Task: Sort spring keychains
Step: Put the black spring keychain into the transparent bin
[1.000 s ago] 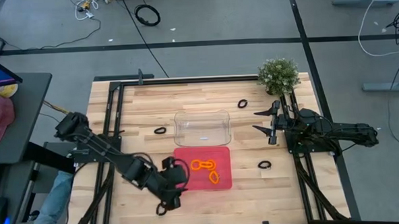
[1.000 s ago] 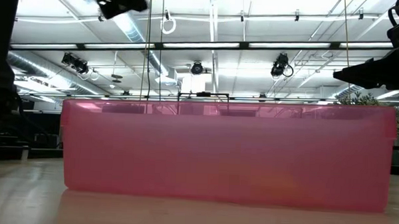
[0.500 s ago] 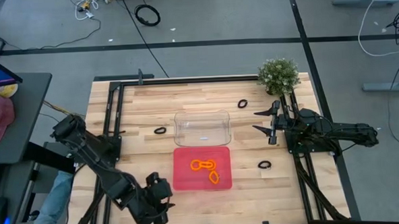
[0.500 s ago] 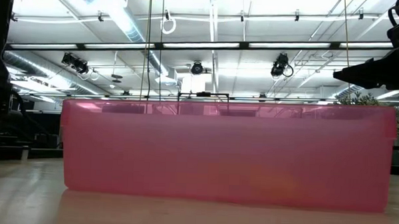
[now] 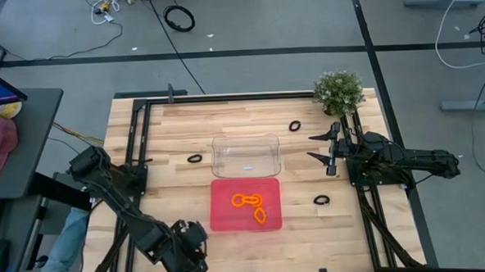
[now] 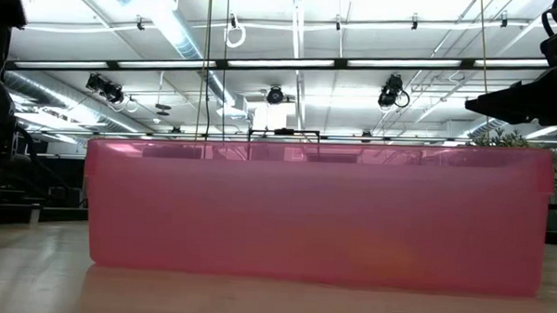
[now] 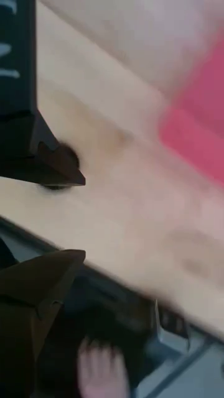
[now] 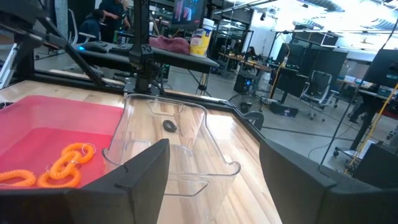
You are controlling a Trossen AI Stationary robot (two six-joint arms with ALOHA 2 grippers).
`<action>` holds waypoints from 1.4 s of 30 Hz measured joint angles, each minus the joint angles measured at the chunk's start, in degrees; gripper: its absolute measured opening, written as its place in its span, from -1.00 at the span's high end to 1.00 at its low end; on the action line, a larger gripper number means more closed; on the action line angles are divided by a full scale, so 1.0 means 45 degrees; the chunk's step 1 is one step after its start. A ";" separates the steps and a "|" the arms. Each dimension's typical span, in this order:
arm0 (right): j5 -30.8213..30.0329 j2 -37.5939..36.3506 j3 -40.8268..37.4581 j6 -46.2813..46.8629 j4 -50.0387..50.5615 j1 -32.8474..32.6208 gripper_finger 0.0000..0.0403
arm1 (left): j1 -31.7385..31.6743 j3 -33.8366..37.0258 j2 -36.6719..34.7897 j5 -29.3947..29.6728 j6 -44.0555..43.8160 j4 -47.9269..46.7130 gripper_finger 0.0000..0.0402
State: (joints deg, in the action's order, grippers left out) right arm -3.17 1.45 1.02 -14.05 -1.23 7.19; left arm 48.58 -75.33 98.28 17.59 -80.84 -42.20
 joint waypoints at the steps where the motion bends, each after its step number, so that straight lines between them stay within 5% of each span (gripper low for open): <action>1: 0.0001 0.0004 0.0000 0.0001 0.0000 -0.0002 -0.26 | -0.0007 0.0000 0.0010 -0.0019 -0.0458 -0.0355 0.10; 6: -0.0003 0.0005 0.0000 -0.0003 0.0000 -0.0002 -0.26 | -0.0097 0.0005 0.0411 -0.0685 -0.1879 -0.1365 0.10; 34: 0.0001 0.0005 0.0000 0.0002 0.0000 -0.0002 -0.26 | -0.0356 -0.0097 0.4079 -0.2364 -0.2302 -0.1080 0.11; 38: -0.0003 0.0005 0.0000 0.0002 0.0000 0.0003 -0.26 | -0.0374 -0.0107 0.4172 -0.2309 -0.2563 -0.0898 0.31; 42: -0.0001 0.0005 0.0000 0.0002 0.0000 0.0000 -0.26 | -0.0374 -0.0306 0.4240 -0.2013 -0.4444 -0.1206 0.85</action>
State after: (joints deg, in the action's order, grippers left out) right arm -3.17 1.48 1.02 -14.04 -1.23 7.19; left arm 46.89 -76.71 117.36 8.53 -100.84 -47.63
